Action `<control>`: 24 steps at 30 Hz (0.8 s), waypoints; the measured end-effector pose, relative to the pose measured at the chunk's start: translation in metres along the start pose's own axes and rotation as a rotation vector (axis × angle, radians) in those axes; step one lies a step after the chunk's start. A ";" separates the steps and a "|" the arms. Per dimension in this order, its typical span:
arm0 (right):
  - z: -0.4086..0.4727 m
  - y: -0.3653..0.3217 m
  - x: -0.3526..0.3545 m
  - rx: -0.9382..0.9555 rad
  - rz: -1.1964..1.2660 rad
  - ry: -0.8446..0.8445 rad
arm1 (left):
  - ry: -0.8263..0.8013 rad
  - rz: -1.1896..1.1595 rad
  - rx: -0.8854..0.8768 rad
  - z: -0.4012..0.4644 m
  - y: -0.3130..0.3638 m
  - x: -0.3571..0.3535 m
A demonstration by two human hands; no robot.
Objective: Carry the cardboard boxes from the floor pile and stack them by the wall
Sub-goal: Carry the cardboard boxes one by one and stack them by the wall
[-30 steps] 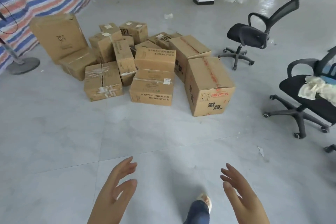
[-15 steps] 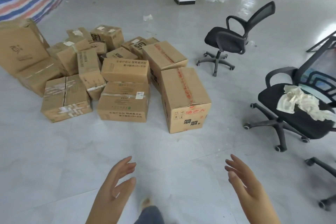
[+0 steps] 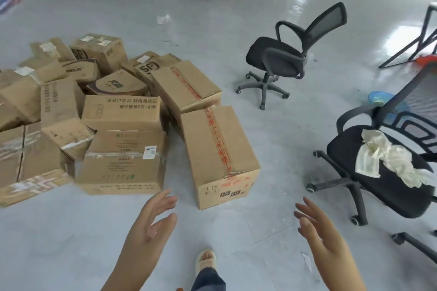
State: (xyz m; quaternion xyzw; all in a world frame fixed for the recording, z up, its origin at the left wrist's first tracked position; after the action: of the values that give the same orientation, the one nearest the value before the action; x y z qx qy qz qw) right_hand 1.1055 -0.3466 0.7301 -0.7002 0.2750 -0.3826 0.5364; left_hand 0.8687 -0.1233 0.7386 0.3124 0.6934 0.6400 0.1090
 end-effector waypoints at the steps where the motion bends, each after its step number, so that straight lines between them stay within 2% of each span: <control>1: 0.019 -0.004 -0.004 0.000 -0.007 -0.014 | -0.010 0.004 0.006 0.019 0.004 -0.003; 7: 0.119 -0.001 -0.017 -0.084 -0.064 -0.115 | 0.015 0.026 0.105 0.101 0.003 -0.021; 12: 0.212 0.043 -0.028 -0.203 -0.145 -0.238 | 0.086 0.067 0.251 0.153 -0.042 -0.046; 15: 0.278 0.092 -0.042 -0.301 -0.218 -0.337 | 0.169 0.058 0.401 0.193 -0.094 -0.071; 19: 0.375 0.160 -0.075 -0.424 -0.338 -0.461 | 0.289 -0.081 0.630 0.248 -0.172 -0.109; 22: 0.447 0.213 -0.113 -0.413 -0.328 -0.501 | 0.390 -0.122 0.706 0.299 -0.240 -0.133; 24: 0.478 0.259 -0.131 -0.381 -0.344 -0.458 | 0.459 -0.107 0.779 0.322 -0.293 -0.148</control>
State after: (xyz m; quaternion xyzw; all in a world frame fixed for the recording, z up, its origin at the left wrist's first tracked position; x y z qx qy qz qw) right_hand 1.4362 -0.0549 0.3869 -0.8916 0.0917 -0.2420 0.3716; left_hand 1.0758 0.0602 0.3710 0.1439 0.9039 0.3776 -0.1401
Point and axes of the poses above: each hand's wrist, its own z-axis towards the middle knuckle, its own x-axis out of the back of the hand, y = z × x, the point moved 7 cm from there along z, towards the middle knuckle, and after that the axes turned 5 degrees about z, right-handed, at the moved point
